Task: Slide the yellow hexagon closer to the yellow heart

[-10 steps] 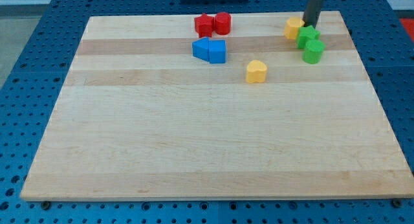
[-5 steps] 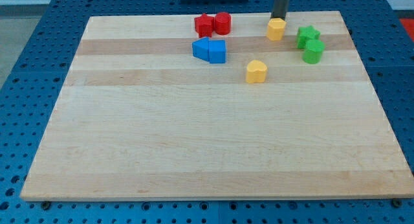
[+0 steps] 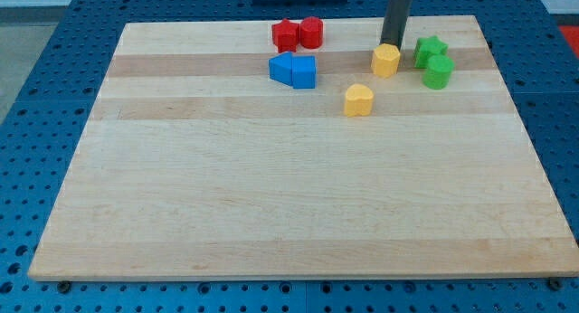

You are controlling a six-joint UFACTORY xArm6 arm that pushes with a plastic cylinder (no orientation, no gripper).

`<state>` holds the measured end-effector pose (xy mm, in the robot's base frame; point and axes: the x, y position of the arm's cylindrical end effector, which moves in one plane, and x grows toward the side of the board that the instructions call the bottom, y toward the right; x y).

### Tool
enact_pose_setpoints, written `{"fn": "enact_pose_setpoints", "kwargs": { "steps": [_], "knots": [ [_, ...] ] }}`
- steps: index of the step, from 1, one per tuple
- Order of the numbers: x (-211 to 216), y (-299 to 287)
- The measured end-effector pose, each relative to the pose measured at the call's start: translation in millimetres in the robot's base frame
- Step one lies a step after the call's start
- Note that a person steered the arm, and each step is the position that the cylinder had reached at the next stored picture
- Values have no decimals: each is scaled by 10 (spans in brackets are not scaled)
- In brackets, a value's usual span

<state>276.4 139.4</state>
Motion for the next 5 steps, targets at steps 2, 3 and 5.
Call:
{"fn": "enact_pose_setpoints", "kwargs": {
  "steps": [2,3,5],
  "knots": [
    [314,0],
    [485,0],
    [796,-117]
  ]
}}
